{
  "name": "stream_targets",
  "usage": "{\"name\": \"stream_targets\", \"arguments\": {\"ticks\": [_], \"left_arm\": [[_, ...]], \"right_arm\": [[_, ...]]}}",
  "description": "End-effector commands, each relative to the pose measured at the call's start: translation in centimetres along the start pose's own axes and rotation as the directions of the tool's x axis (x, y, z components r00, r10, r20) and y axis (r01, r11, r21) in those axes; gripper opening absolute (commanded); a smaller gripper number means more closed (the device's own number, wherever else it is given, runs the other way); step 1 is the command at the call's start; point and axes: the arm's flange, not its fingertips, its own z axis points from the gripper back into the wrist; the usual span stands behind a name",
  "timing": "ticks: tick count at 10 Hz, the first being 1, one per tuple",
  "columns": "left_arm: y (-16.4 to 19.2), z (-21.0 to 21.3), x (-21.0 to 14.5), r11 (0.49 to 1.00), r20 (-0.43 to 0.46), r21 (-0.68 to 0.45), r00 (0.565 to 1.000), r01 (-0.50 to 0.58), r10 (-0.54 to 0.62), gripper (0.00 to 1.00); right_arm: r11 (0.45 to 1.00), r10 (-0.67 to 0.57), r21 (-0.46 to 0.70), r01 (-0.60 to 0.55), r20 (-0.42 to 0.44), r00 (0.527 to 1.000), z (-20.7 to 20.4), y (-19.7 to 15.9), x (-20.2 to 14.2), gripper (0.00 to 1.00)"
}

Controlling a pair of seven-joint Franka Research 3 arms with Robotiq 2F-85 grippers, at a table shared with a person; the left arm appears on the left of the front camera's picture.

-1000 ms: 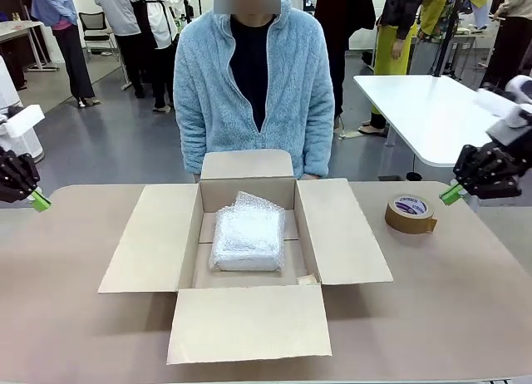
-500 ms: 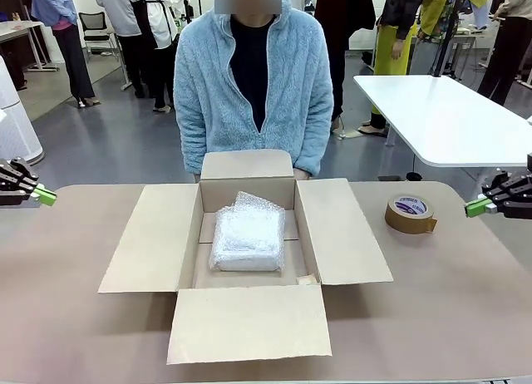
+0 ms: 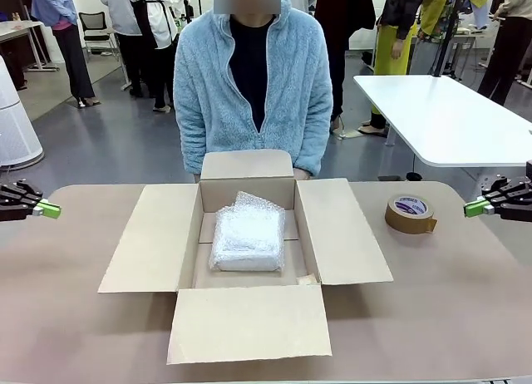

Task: Wrap the clocks to prevent damage.
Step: Once the human has placed the objects inside and stepped back, release both hands from the side flaps of the Package Box.

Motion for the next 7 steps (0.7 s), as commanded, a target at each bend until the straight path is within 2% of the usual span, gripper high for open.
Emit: {"name": "stream_targets", "arguments": {"ticks": [1,3,5,6,7], "left_arm": [[0.3,1.6,-0.1,0.999,0.084,-0.004,0.996,0.041,-0.04,0.0],[0.3,1.4,0.0,0.999,0.078,-0.015,0.996,0.039,-0.038,0.0],[0.6,0.8,0.4,0.999,0.008,-0.035,0.999,0.04,-0.039,0.0],[-0.1,1.6,0.0,1.0,0.062,-0.023,0.998,0.014,-0.013,0.0],[-0.1,1.6,0.0,1.0,0.062,-0.023,0.998,0.014,-0.013,0.0]], "right_arm": [[1.0,0.028,-0.009,-0.028,0.039,0.999,0.3,-0.7,-0.2,0.01],[1.0,0.018,-0.007,-0.018,0.036,0.999,-0.2,-1.1,-0.3,0.01],[1.0,0.001,-0.001,-0.001,0.011,1.0,-0.2,-0.4,-0.4,0.01],[1.0,0.001,-0.001,-0.001,0.011,1.0,-0.2,-0.4,-0.4,0.01],[1.0,0.001,-0.001,-0.001,0.011,1.0,-0.2,-0.4,-0.4,0.01]]}}
